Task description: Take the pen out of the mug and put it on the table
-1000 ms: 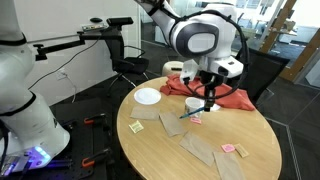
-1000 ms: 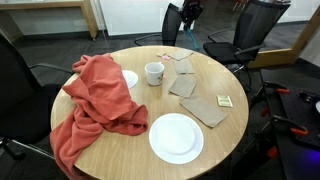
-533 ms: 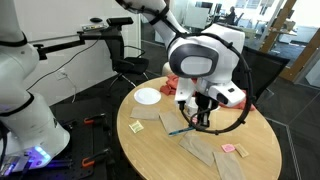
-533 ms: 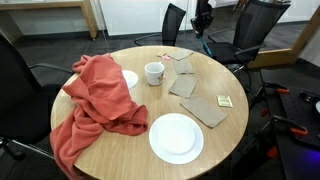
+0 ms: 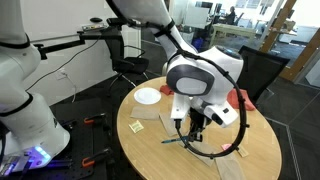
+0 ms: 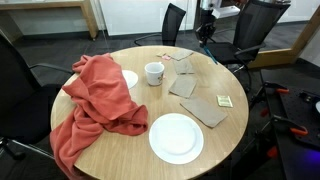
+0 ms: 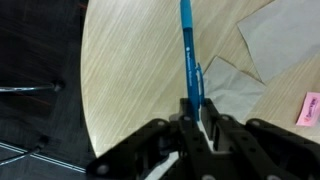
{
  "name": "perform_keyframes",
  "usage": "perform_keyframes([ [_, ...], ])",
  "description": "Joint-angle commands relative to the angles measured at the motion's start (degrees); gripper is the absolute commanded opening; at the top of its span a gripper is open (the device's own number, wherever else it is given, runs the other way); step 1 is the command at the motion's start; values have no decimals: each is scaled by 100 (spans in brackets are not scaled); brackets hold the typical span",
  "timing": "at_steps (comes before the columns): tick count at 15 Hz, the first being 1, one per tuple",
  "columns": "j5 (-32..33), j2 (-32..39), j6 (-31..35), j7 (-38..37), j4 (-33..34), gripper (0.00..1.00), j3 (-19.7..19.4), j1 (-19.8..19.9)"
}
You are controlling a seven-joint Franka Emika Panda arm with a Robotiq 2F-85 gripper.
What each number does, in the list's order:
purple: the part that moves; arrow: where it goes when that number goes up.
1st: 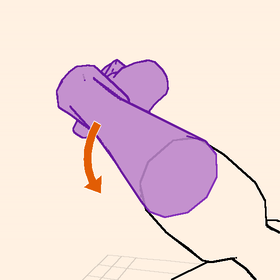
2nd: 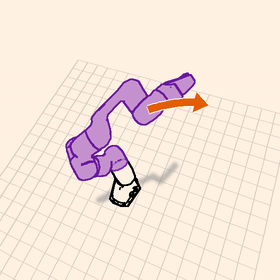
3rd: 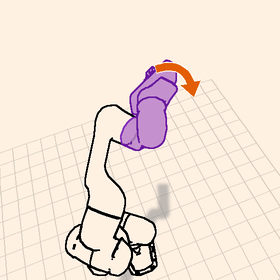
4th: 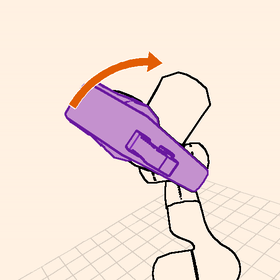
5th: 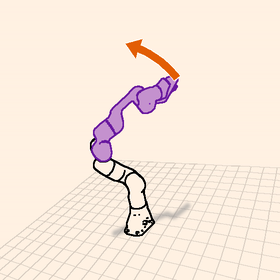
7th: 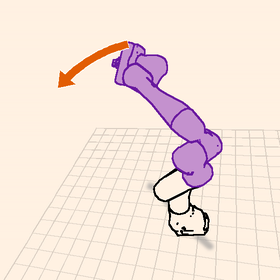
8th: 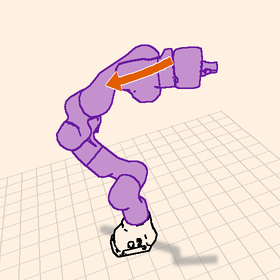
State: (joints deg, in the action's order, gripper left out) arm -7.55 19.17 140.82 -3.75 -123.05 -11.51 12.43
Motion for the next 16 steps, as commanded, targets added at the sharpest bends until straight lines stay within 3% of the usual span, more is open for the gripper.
perform_keyframes([
  [1,-459,343,156,239,135,4,288,111],
  [11,-442,988,214,-79,496,4,395,-46],
  [12,-440,993,233,-96,484,18,385,-48],
  [13,-428,980,254,-115,464,43,379,-64],
  [16,-418,905,330,-109,404,53,381,-81],
])
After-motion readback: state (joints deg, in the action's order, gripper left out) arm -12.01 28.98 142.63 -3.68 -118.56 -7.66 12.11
